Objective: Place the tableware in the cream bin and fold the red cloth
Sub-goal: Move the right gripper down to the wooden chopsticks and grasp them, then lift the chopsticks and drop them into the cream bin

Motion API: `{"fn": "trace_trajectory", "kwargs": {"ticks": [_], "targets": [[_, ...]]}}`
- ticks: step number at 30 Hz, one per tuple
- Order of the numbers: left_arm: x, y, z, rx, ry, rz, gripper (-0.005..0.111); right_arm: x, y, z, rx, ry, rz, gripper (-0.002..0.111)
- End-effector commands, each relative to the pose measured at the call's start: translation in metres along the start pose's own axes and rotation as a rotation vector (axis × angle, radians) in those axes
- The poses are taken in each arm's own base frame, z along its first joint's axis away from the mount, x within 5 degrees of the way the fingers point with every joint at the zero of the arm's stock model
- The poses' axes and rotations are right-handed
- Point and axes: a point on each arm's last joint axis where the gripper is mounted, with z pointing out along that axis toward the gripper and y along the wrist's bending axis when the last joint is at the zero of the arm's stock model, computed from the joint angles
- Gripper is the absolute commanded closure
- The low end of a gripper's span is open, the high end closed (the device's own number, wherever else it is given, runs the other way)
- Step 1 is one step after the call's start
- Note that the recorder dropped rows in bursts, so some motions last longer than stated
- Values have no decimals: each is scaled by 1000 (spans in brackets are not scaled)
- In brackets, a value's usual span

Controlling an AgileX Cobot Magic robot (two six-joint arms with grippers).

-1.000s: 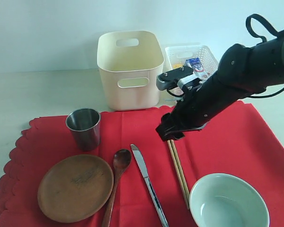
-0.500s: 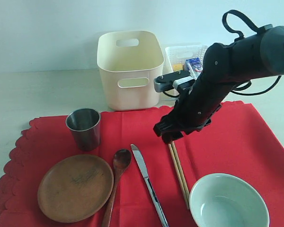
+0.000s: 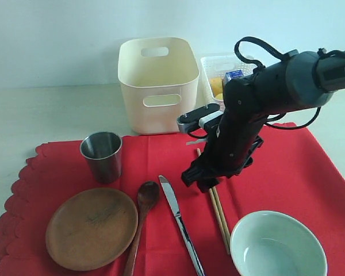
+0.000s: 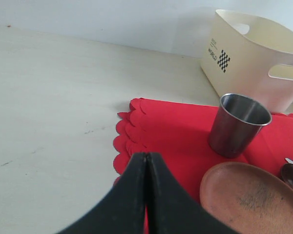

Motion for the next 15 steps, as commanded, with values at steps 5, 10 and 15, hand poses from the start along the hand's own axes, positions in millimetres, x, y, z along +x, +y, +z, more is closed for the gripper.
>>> {"fn": "trace_trajectory", "kwargs": {"ticks": [5,10,15], "targets": [[0,0,0,1,-7,-2,107,-1,0,10,8,7,15,49],[0,0,0,1,-7,-2,107,1,-1,23,15,29,17,55],[0,0,0,1,-7,-2,107,1,-1,22,14,21,24,86]]}}
